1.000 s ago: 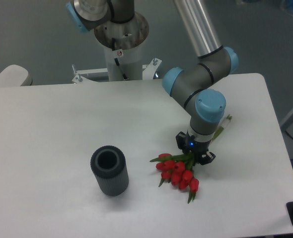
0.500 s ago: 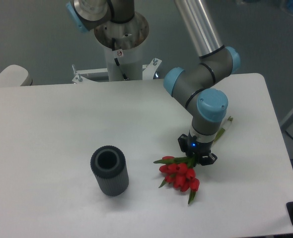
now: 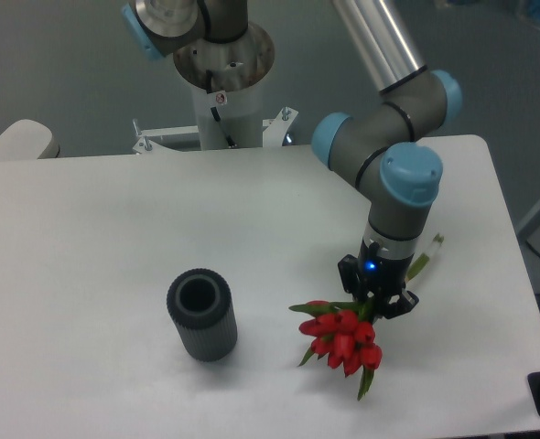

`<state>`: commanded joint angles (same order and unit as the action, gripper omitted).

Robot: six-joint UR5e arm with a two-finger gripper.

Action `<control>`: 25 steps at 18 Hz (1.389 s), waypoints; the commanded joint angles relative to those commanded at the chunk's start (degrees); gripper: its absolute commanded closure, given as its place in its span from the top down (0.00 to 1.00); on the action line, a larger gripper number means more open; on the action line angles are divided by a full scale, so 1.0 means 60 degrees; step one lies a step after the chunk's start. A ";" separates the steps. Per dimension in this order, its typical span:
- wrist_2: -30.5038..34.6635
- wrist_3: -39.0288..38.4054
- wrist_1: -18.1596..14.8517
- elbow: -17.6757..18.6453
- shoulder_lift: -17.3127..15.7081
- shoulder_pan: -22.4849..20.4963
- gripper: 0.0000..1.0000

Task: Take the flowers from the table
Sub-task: 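Lift the grasped tulips up off the table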

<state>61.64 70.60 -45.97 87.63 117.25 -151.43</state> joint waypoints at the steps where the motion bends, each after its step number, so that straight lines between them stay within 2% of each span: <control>1: -0.0498 -0.0251 0.0000 -0.0132 -0.0030 -0.0029 0.26; 3: -0.1262 -0.0428 0.0000 -0.0396 -0.0117 -0.0088 0.26; 7: -0.2594 -0.0853 0.0015 -0.0470 -0.0308 -0.0366 0.26; 10: -0.3445 -0.1759 0.0029 -0.0616 -0.0367 -0.0732 0.26; 16: -0.3638 -0.2596 0.0029 -0.0967 -0.0338 -0.0762 0.26; 25: -0.3989 -0.2510 0.0088 -0.1012 -0.0279 -0.0791 0.26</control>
<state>37.71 55.54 -45.44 81.56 115.58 -156.18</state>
